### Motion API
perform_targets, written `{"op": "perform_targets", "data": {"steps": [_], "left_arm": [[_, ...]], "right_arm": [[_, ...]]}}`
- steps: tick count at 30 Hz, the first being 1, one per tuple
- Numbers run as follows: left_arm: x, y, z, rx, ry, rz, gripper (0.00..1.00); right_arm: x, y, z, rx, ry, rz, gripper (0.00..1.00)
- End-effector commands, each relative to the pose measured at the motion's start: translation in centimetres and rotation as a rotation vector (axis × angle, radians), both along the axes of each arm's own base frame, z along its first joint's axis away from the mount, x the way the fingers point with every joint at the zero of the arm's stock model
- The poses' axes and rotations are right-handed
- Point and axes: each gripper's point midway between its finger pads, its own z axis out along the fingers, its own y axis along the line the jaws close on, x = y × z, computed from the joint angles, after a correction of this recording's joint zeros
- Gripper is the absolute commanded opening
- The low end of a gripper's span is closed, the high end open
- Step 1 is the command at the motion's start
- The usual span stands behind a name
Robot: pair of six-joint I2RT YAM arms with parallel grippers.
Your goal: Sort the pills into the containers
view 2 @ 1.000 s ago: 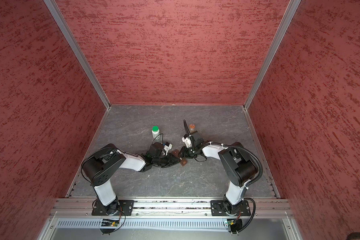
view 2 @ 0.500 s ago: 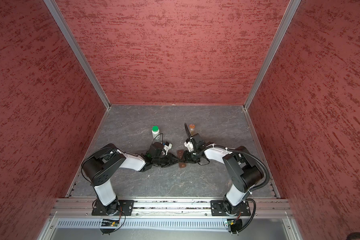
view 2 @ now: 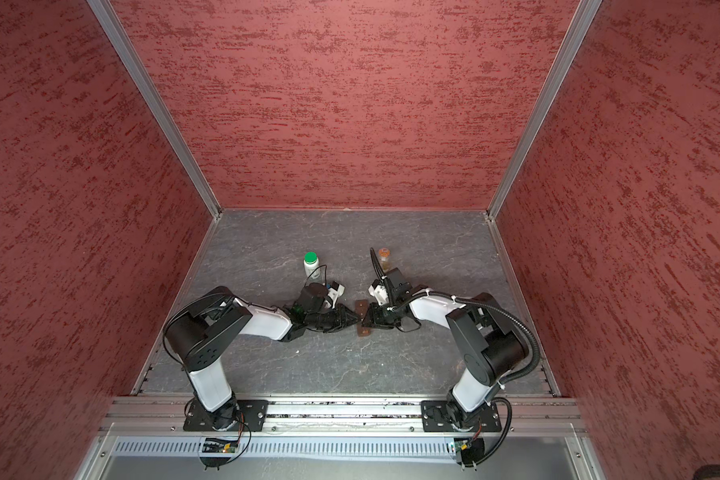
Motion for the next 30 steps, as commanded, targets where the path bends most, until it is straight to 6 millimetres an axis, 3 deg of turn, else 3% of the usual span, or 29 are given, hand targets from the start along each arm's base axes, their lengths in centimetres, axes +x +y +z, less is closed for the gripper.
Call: {"op": "perform_targets", "data": {"steps": [1,13,24,30], "left_arm": [[-0.5,0.4,-1.6,0.050,0.033,-0.011,0.24],[-1.1,0.2,-1.4,0.050,0.032,-0.043,0.24],[-2.2,-0.4,-1.7,0.052,0.043,-0.086,0.24],[-2.3,-0.2,-1.9,0.057,0.046,-0.087,0.24]], "right_arm": [[0.0,-1.0,-0.8,-0.050,0.005,-0.003,0.33],[0.3,-1.5,-1.4,-0.046,0.009,-0.008,0.24],[0.8,-1.5,-2.0,-0.035,0.015,-0.031,0.28],[1.2,-1.7,-1.4,-0.013,0.003,-0.057,0.21]]}}
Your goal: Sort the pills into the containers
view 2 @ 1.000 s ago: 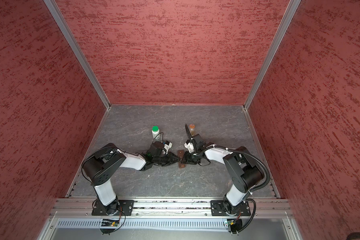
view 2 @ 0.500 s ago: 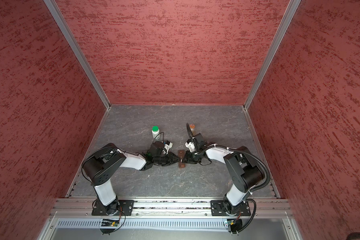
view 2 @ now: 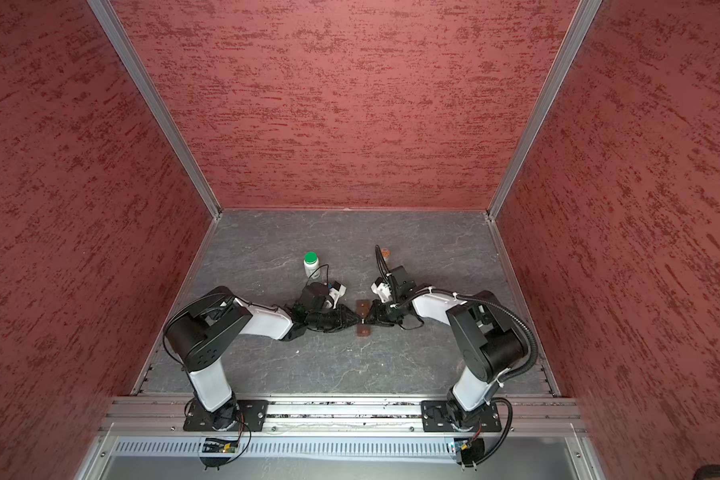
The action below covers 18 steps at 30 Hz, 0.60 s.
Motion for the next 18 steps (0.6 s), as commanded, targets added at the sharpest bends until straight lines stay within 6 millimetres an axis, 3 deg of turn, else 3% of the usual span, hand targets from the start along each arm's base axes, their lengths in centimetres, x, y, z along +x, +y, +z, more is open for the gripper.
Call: {"op": "perform_targets", "data": {"steps": [1,10,18], "left_arm": [[-1.8,0.0,-1.9,0.049,0.051,-0.053,0.24],[-1.9,-0.1,-2.1,0.050,0.056,-0.059,0.24],[-2.1,-0.3,-2.4,0.053,0.064,-0.067,0.23]], "right_arm": [[0.2,-1.2,-1.5,-0.058,-0.003,-0.032,0.20],[-1.1,-1.3,-2.4,-0.049,0.042,-0.003,0.26],[-2.1,-1.3,-3.5,-0.044,0.083,0.016,0.21]]}}
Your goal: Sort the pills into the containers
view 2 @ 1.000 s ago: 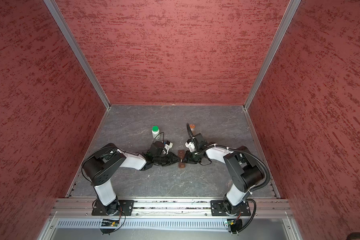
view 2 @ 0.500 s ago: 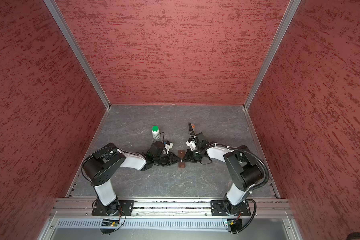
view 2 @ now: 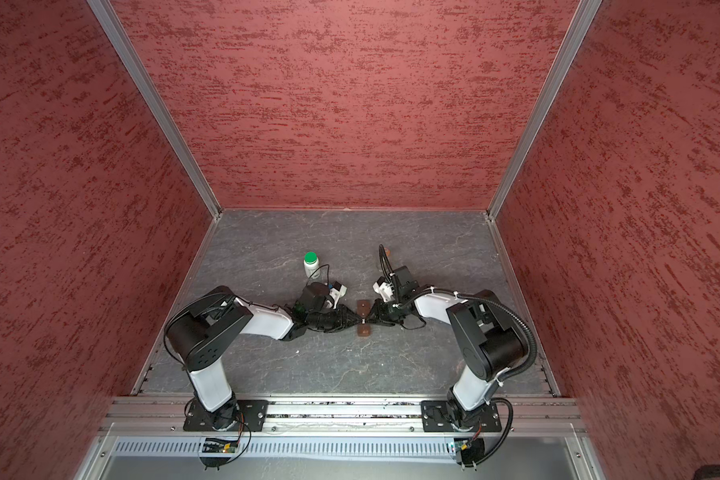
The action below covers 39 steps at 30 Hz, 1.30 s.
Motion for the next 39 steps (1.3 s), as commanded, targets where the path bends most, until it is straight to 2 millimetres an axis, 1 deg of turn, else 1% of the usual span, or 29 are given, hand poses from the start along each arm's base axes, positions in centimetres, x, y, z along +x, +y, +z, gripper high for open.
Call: {"op": "perform_targets", "data": {"steps": [1,6,8,11,13,14,17,20,22,23,24,25,26,28,29,30,32,34,37,38,39], "left_arm": [[-2.1,-0.3,-2.3,0.056,0.063,-0.059,0.23],[-2.5,-0.5,-2.6,0.061,0.069,-0.067,0.22],[-2.6,-0.6,-2.8,0.061,0.073,-0.066,0.21],[-2.6,-0.5,-2.9,0.059,0.075,-0.067,0.21],[-2.5,-0.4,-2.7,0.057,0.068,-0.064,0.21],[-2.3,-0.3,-2.5,0.055,0.063,-0.060,0.21],[-1.5,0.1,-1.3,0.048,0.031,-0.046,0.22],[-0.2,0.8,0.7,0.060,-0.029,-0.025,0.25],[0.8,1.4,2.8,0.067,-0.093,-0.014,0.28],[1.2,1.7,3.9,0.067,-0.124,-0.007,0.29],[1.7,2.2,5.1,0.068,-0.160,0.002,0.31],[2.2,2.7,6.5,0.072,-0.201,0.013,0.32],[2.4,3.2,7.5,0.081,-0.235,0.020,0.32],[3.1,5.2,9.9,0.115,-0.320,0.059,0.35],[3.4,6.3,10.7,0.139,-0.357,0.084,0.37],[3.9,7.9,11.7,0.168,-0.400,0.121,0.39],[4.7,11.3,13.0,0.231,-0.474,0.206,0.42],[5.8,15.7,14.2,0.302,-0.539,0.321,0.45],[6.7,22.1,15.7,0.433,-0.632,0.496,0.55],[6.9,23.9,16.1,0.474,-0.656,0.549,0.58],[7.0,26.0,16.5,0.517,-0.680,0.616,0.60]], "right_arm": [[-2.1,-1.4,-3.6,-0.092,0.077,0.012,0.20],[-2.9,-1.4,-4.4,-0.102,0.098,0.029,0.17],[-3.2,-1.5,-4.8,-0.111,0.102,0.027,0.14],[-3.2,-1.4,-4.7,-0.109,0.101,0.023,0.13],[-2.6,-1.7,-4.1,-0.124,0.081,0.005,0.14],[-2.0,-1.9,-3.7,-0.140,0.064,-0.011,0.18],[0.2,-3.0,-1.3,-0.185,-0.018,-0.070,0.26],[2.8,-4.2,2.2,-0.225,-0.124,-0.139,0.32],[4.2,-4.9,5.0,-0.234,-0.201,-0.187,0.33],[4.7,-5.4,6.2,-0.243,-0.233,-0.211,0.35],[5.1,-5.7,7.9,-0.239,-0.280,-0.234,0.35],[5.5,-6.1,9.2,-0.245,-0.314,-0.254,0.35],[5.8,-6.8,10.2,-0.260,-0.345,-0.278,0.36],[6.5,-8.6,12.2,-0.312,-0.435,-0.337,0.40],[6.7,-9.6,12.9,-0.336,-0.470,-0.368,0.43],[7.1,-10.9,13.6,-0.366,-0.516,-0.408,0.45],[7.6,-13.5,14.4,-0.436,-0.601,-0.474,0.46],[8.1,-16.6,14.8,-0.526,-0.681,-0.564,0.49],[8.4,-21.8,15.2,-0.681,-0.790,-0.723,0.55],[8.4,-23.0,15.3,-0.704,-0.814,-0.765,0.57],[8.3,-24.3,15.6,-0.727,-0.845,-0.816,0.62]]}}
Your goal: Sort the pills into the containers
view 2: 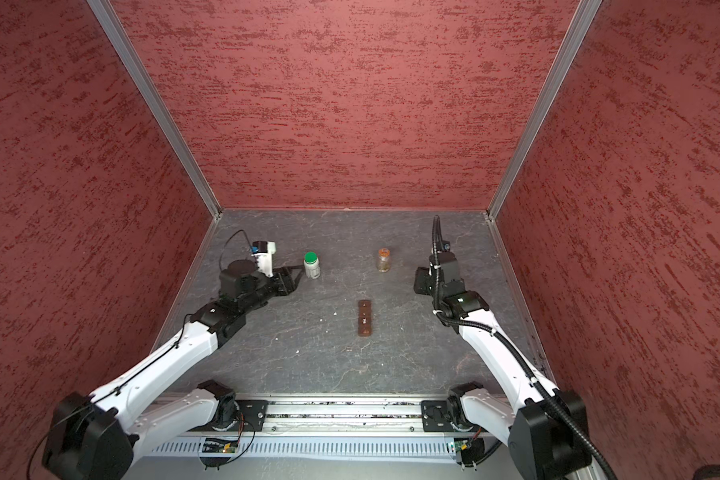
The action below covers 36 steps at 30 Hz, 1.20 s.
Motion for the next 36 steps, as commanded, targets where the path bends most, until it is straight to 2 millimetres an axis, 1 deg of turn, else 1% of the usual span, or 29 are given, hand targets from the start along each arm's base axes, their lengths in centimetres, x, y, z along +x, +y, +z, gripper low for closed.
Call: {"op": "perform_targets", "data": {"steps": [1,3,5,7,10,12,13,14,16,17,18,19,20,21,22,24,27,28,30,31,32,33,35,36], "left_arm": [[0.0,7.3,-1.7,0.204,-0.018,0.244,0.64],[-0.1,10.6,-1.5,0.224,-0.068,0.365,0.73],[-0.3,13.0,-1.4,0.220,-0.109,0.441,0.75],[-0.6,15.0,-1.4,0.223,-0.139,0.525,0.79],[-1.1,17.2,-1.7,0.269,-0.201,0.617,0.81],[-1.5,18.4,-1.9,0.308,-0.238,0.676,0.81],[-1.8,18.9,-2.1,0.324,-0.248,0.704,0.83],[-2.1,19.5,-2.4,0.335,-0.249,0.737,0.84],[-2.3,20.4,-3.1,0.356,-0.241,0.775,0.86],[-2.3,20.6,-3.7,0.367,-0.237,0.778,0.87],[-2.2,20.8,-3.7,0.368,-0.253,0.785,0.88],[-2.1,20.9,-4.1,0.375,-0.256,0.782,0.89],[-1.8,20.9,-4.6,0.387,-0.254,0.773,0.92],[-1.5,20.8,-5.0,0.400,-0.254,0.759,0.97],[-1.3,20.8,-5.5,0.412,-0.248,0.751,1.00],[-0.4,20.3,-6.1,0.420,-0.255,0.722,0.99],[1.0,19.2,-6.2,0.388,-0.286,0.659,0.99],[1.5,18.8,-5.9,0.376,-0.313,0.641,0.99],[2.6,18.2,-6.8,0.373,-0.311,0.599,0.99],[3.4,17.9,-7.4,0.375,-0.311,0.577,1.00],[4.2,17.0,-7.3,0.394,-0.333,0.523,1.00],[4.6,16.3,-8.0,0.403,-0.289,0.474,0.99],[5.6,15.7,-8.5,0.425,-0.267,0.444,0.99],[6.0,15.4,-9.3,0.428,-0.252,0.424,0.99]], "right_arm": [[0.8,-6.0,2.2,-0.165,-0.185,-0.221,0.69],[0.8,-7.4,2.3,-0.184,-0.262,-0.270,0.76],[0.8,-8.4,2.0,-0.208,-0.331,-0.299,0.80],[1.1,-8.8,1.7,-0.214,-0.415,-0.306,0.82],[1.4,-9.2,0.9,-0.232,-0.523,-0.304,0.85],[1.8,-9.5,-0.2,-0.212,-0.565,-0.304,0.87],[2.2,-9.5,0.2,-0.232,-0.593,-0.295,0.88],[2.7,-9.0,-0.1,-0.235,-0.572,-0.261,0.89],[3.2,-9.1,-0.4,-0.232,-0.596,-0.240,0.90],[3.6,-9.1,-1.7,-0.215,-0.580,-0.217,0.90],[3.9,-8.7,-2.6,-0.211,-0.579,-0.181,0.91],[4.1,-8.7,-2.5,-0.221,-0.594,-0.175,0.91],[4.4,-8.3,-3.0,-0.199,-0.544,-0.149,0.91],[4.8,-8.2,-3.2,-0.196,-0.533,-0.132,0.91],[4.9,-8.2,-2.9,-0.199,-0.554,-0.132,0.91],[4.9,-8.3,-3.2,-0.192,-0.536,-0.133,0.91],[4.9,-8.3,-3.0,-0.195,-0.545,-0.132,0.93],[4.9,-8.3,-3.0,-0.196,-0.543,-0.132,0.94],[4.9,-8.4,-3.0,-0.198,-0.548,-0.137,0.99],[4.8,-8.4,-3.1,-0.198,-0.543,-0.136,0.99],[4.8,-8.4,-2.9,-0.198,-0.550,-0.138,0.99],[4.7,-8.4,-3.0,-0.199,-0.551,-0.139,0.99],[4.6,-8.5,-2.9,-0.200,-0.558,-0.148,0.99],[4.5,-8.6,-2.8,-0.199,-0.560,-0.152,0.99]]}}
